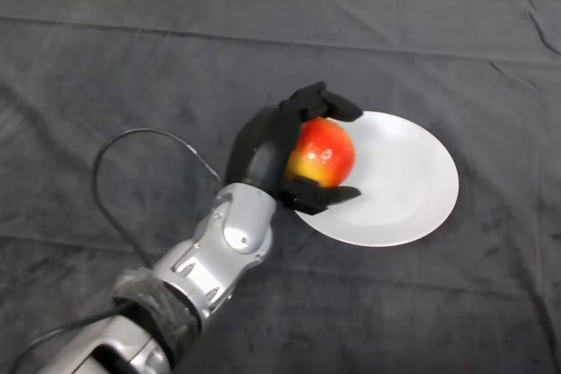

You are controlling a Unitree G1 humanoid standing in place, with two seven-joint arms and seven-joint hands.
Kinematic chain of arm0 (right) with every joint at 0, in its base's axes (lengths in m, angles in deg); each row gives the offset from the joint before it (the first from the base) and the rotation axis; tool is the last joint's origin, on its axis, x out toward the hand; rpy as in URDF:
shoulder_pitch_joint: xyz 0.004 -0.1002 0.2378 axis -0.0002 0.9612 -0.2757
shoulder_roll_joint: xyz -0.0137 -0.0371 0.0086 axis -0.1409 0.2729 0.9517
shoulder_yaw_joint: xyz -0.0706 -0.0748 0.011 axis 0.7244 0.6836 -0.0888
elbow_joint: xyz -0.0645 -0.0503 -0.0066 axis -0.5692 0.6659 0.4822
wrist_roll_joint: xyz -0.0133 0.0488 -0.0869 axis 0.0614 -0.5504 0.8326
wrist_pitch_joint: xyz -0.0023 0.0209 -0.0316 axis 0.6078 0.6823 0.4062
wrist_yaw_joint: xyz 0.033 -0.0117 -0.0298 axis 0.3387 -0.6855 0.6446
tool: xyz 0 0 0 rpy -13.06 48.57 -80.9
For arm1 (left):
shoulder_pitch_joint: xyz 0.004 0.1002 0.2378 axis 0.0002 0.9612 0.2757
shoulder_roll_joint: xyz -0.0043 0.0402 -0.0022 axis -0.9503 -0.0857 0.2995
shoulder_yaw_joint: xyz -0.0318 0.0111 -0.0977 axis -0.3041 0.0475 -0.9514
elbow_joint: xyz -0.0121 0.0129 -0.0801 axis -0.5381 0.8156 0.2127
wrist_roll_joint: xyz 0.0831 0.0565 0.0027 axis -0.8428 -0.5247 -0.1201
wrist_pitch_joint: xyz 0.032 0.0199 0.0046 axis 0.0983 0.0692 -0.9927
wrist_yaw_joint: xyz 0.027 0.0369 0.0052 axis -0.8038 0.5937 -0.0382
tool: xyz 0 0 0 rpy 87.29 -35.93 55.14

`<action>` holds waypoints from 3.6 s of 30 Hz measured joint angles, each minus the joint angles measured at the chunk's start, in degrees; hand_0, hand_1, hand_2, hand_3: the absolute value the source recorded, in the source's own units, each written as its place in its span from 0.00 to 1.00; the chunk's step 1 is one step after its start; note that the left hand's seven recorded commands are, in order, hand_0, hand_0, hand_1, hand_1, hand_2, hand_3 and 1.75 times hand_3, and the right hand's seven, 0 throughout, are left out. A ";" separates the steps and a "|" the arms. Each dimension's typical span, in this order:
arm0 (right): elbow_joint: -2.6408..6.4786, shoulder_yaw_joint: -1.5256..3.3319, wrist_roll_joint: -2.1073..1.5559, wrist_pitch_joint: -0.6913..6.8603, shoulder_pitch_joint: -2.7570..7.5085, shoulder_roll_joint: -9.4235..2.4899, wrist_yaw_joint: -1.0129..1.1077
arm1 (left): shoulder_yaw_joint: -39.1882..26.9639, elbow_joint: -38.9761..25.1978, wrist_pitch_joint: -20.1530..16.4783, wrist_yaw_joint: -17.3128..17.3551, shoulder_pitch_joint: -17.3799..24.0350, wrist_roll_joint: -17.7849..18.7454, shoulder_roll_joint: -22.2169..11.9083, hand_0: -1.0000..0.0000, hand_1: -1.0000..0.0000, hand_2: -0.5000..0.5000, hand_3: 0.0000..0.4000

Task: Move the apple to the plate

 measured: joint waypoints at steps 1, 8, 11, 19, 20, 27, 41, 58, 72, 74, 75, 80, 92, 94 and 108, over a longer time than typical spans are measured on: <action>0.00 0.00 0.00 0.00 0.00 0.00 0.00 | 1.06 0.53 0.33 0.00 -0.10 0.62 0.08 0.00 0.00 0.50 1.00; 0.00 -0.04 0.00 0.00 0.00 0.00 0.00 | 5.26 3.78 0.75 0.24 -0.93 3.40 0.73 0.00 0.00 0.50 1.00; 0.00 -0.05 0.00 0.00 0.00 0.00 0.00 | 6.71 4.79 0.76 1.28 -2.62 4.30 0.72 0.00 0.00 0.50 1.00; 0.00 -0.05 0.00 0.00 0.00 0.01 0.01 | 9.13 5.91 0.76 2.65 -4.05 5.91 0.90 1.00 1.00 0.50 0.00; 0.00 -0.05 0.00 0.00 0.00 0.01 0.01 | 9.62 6.02 0.76 2.66 -4.12 6.08 0.89 1.00 1.00 0.50 0.00; 0.00 -0.05 0.00 0.00 0.00 0.01 0.08 | 9.93 6.24 1.09 2.70 -4.51 7.43 0.75 1.00 1.00 0.50 0.00; 0.00 -0.06 0.00 0.00 0.00 0.02 0.43 | 3.89 5.39 4.71 3.66 -4.51 7.74 -5.95 1.00 1.00 0.50 0.00; 0.00 -0.07 0.00 0.00 0.00 0.04 0.58 | -13.55 -11.08 8.77 3.11 3.95 10.86 -21.09 1.00 1.00 0.50 0.00; 0.00 -0.07 0.01 0.00 0.00 0.04 0.58 | -30.60 -17.77 11.80 0.78 18.90 14.72 -28.11 1.00 1.00 0.50 0.00; 0.00 -0.01 0.02 0.01 0.00 0.03 0.57 | -32.67 -19.45 11.90 0.31 20.75 15.43 -28.69 1.00 1.00 0.50 0.00; 0.00 -0.04 0.02 0.01 0.00 0.03 0.57 | -33.77 -20.50 12.07 0.00 22.11 15.97 -29.11 1.00 1.00 0.50 0.00; 0.00 -0.03 0.03 0.01 0.01 0.04 0.55 | -39.53 -24.20 13.91 -0.17 28.59 18.08 -29.92 1.00 1.00 0.50 0.00; 0.00 -0.02 0.03 0.02 0.01 0.03 0.51 | -53.67 -24.16 19.68 1.96 40.00 23.53 -29.99 1.00 1.00 0.50 0.00; 0.00 -0.01 0.03 0.02 0.01 0.03 0.50 | -55.89 -23.32 20.81 2.91 40.92 24.49 -30.02 1.00 1.00 0.50 0.00; 0.00 -0.02 0.03 0.02 0.03 0.03 0.49 | -65.30 -12.51 23.40 7.22 41.48 28.76 -30.03 1.00 1.00 0.50 0.00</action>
